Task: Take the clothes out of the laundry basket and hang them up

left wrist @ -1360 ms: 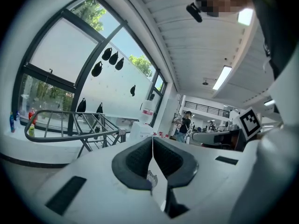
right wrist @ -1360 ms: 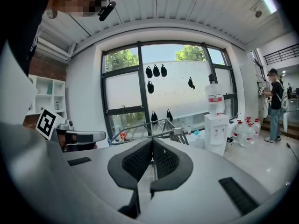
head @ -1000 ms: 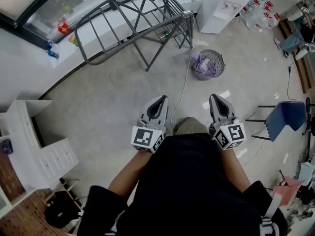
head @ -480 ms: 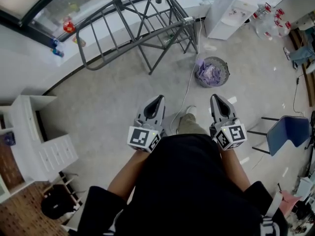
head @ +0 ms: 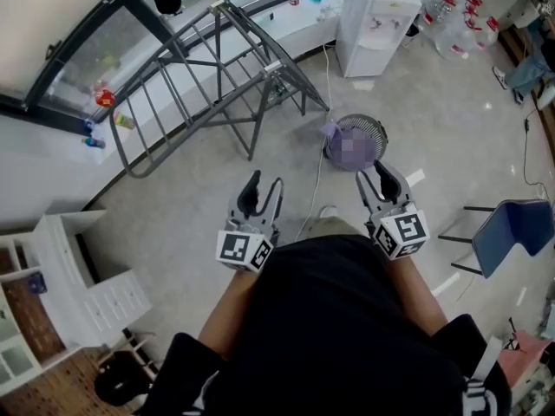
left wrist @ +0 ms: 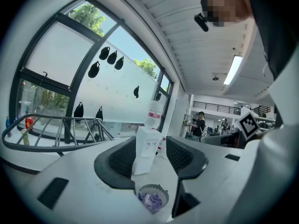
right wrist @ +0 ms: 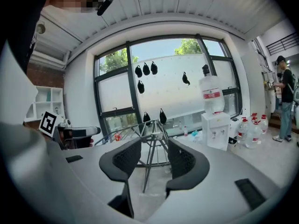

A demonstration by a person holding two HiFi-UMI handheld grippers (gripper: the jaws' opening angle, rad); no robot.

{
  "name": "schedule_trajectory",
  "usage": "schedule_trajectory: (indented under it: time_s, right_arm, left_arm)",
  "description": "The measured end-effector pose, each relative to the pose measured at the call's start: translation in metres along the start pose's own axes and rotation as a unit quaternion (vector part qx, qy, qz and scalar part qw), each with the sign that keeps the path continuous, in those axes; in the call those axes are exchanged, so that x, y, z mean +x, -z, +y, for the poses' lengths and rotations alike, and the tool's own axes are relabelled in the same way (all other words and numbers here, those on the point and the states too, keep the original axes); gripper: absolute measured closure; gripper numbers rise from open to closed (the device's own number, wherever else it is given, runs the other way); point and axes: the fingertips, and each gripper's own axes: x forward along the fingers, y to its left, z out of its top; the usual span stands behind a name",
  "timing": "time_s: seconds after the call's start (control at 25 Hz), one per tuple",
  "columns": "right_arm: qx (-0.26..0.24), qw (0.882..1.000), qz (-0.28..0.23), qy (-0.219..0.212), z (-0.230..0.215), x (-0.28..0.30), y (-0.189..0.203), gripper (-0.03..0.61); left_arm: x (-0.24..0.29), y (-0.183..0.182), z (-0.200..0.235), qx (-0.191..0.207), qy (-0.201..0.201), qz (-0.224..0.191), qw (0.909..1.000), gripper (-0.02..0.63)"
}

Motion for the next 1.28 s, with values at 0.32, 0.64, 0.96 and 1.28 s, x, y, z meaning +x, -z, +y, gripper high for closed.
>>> schedule_trajectory:
  time_s: [0.32, 0.64, 0.96, 1.28]
  right_arm:
    - [0.04, 0.997, 0.069, 0.003, -0.086, 0.013, 0.053, 0.41]
    - [0.051, 0.978, 0.202, 0.012, -0.178, 0.081, 0.196, 0.408]
    - [-0.003, 0.95, 0.311, -0.016, -0.253, 0.208, 0.379, 0.407]
    - [-0.089, 0.89, 0.443, -0.054, -0.312, 0.234, 0.574, 0.399]
  left_arm:
    - [0.048, 0.028, -0.009, -0.013, -0.026, 0.046, 0.9985, 0.396]
    - [0.092, 0.084, -0.016, -0.045, -0.03, 0.085, 0.9949, 0.396]
    - [0.168, 0.204, 0.019, -0.072, -0.02, 0.101, 0.992, 0.396]
    - [0.174, 0.303, 0.032, -0.091, -0.028, 0.116, 0.9887, 0.396]
